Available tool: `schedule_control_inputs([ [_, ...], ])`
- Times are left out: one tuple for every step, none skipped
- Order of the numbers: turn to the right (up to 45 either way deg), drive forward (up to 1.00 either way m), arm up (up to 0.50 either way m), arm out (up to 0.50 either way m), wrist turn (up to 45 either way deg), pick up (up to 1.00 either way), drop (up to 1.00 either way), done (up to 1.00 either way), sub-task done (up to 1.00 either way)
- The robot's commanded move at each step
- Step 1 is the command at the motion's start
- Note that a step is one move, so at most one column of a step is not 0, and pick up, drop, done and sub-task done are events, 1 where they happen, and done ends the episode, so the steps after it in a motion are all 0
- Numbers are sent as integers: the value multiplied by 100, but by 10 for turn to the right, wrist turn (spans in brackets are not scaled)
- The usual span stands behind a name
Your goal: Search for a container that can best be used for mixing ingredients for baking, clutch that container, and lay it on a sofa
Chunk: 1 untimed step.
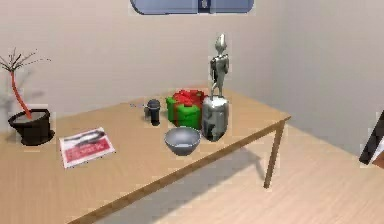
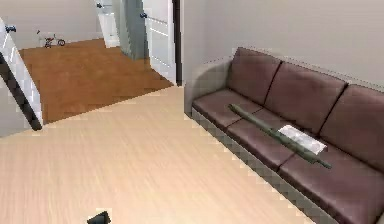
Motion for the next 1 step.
schedule_control_inputs([
  [390,0,0,0,0,0,0,0,0],
])
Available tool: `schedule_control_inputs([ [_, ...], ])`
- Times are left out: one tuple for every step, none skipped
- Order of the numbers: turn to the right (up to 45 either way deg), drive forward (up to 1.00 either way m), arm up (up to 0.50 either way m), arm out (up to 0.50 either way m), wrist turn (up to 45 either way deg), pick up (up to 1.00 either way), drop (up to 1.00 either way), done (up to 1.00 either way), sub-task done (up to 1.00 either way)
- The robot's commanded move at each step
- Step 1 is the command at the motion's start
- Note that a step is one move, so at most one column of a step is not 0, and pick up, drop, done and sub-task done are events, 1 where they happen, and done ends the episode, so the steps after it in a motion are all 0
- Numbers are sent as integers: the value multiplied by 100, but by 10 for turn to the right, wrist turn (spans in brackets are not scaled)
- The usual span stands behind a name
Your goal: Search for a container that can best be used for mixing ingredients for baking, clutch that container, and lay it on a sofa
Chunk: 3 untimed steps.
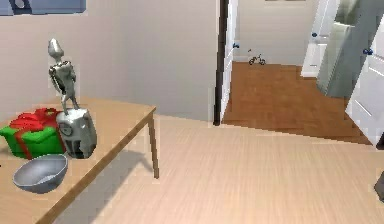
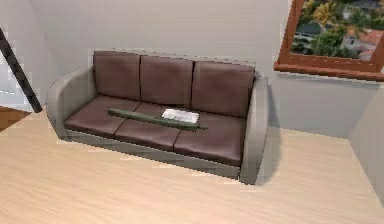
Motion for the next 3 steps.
schedule_control_inputs([
  [0,40,0,0,0,0,0,0,0],
  [-450,0,0,0,0,0,0,0,0],
  [-450,0,0,0,0,0,0,0,0],
])
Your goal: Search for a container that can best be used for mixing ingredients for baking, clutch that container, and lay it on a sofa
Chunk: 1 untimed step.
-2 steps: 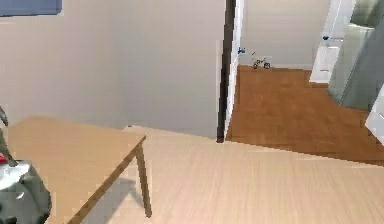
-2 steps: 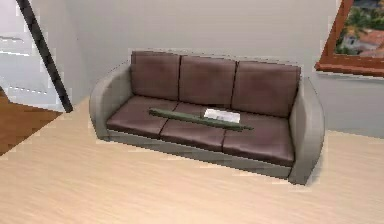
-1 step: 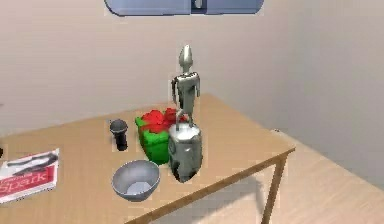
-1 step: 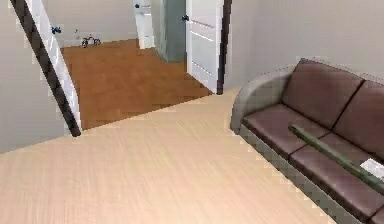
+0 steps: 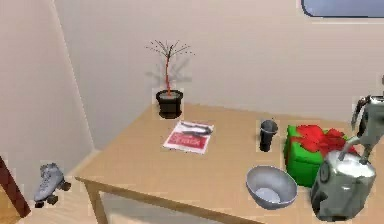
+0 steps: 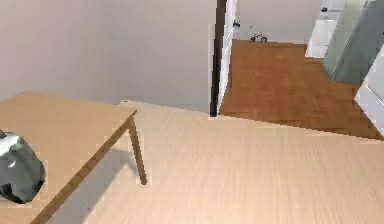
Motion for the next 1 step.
schedule_control_inputs([
  [-450,0,0,0,0,0,0,0,0],
])
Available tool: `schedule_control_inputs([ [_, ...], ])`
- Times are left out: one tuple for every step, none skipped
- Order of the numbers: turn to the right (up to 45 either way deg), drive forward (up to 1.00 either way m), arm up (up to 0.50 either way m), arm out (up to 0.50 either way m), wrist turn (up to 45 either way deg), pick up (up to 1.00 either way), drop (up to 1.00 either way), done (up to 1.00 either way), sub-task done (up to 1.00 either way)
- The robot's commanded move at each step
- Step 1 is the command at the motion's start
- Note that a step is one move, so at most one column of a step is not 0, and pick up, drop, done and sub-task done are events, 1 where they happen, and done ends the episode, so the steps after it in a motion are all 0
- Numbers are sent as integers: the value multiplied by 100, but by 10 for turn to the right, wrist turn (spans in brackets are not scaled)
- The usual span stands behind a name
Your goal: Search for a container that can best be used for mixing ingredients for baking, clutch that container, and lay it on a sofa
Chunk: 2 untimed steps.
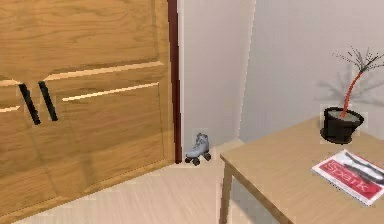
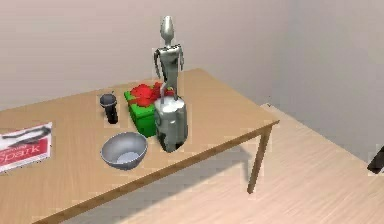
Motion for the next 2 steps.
schedule_control_inputs([
  [-150,0,0,0,0,0,0,0,0],
  [0,0,50,0,0,0,0,0,0],
])
